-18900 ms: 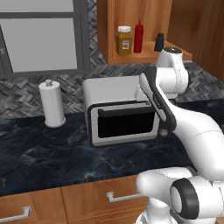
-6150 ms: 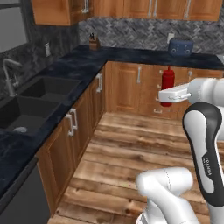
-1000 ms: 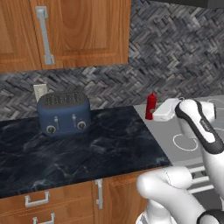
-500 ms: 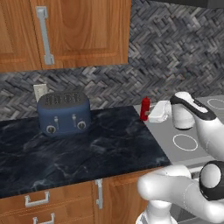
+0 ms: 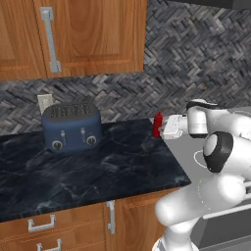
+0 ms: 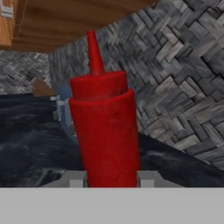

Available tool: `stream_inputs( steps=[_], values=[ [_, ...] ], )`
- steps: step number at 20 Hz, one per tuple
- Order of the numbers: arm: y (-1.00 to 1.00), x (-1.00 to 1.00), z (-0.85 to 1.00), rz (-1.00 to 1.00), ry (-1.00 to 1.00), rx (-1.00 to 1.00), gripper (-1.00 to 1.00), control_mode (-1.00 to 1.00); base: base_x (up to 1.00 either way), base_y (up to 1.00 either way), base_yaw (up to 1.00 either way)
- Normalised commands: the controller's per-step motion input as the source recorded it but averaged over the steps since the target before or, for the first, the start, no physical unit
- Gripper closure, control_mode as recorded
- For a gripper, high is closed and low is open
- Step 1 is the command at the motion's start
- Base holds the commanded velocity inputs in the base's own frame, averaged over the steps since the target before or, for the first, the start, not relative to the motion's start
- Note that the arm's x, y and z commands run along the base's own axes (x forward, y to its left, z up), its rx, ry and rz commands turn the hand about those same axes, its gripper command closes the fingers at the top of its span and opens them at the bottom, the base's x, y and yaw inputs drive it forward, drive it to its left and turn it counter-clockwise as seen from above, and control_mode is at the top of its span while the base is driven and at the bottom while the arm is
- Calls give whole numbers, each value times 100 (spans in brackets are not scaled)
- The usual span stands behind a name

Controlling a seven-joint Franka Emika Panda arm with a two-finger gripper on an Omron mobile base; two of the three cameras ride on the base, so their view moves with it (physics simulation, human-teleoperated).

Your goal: Collect the turmeric, ketchup, and shaker from the cabinet and place them next to the stove.

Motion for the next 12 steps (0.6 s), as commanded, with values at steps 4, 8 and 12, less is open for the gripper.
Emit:
stream_inputs(
  steps=[4, 8, 12],
  values=[
    [0, 41, -34, 9, 0, 0, 100, -100, 0, 0, 0],
    [0, 33, -33, 7, 0, 0, 100, -100, 0, 0, 0],
    [0, 18, -25, 6, 0, 0, 100, -100, 0, 0, 0]
  ],
)
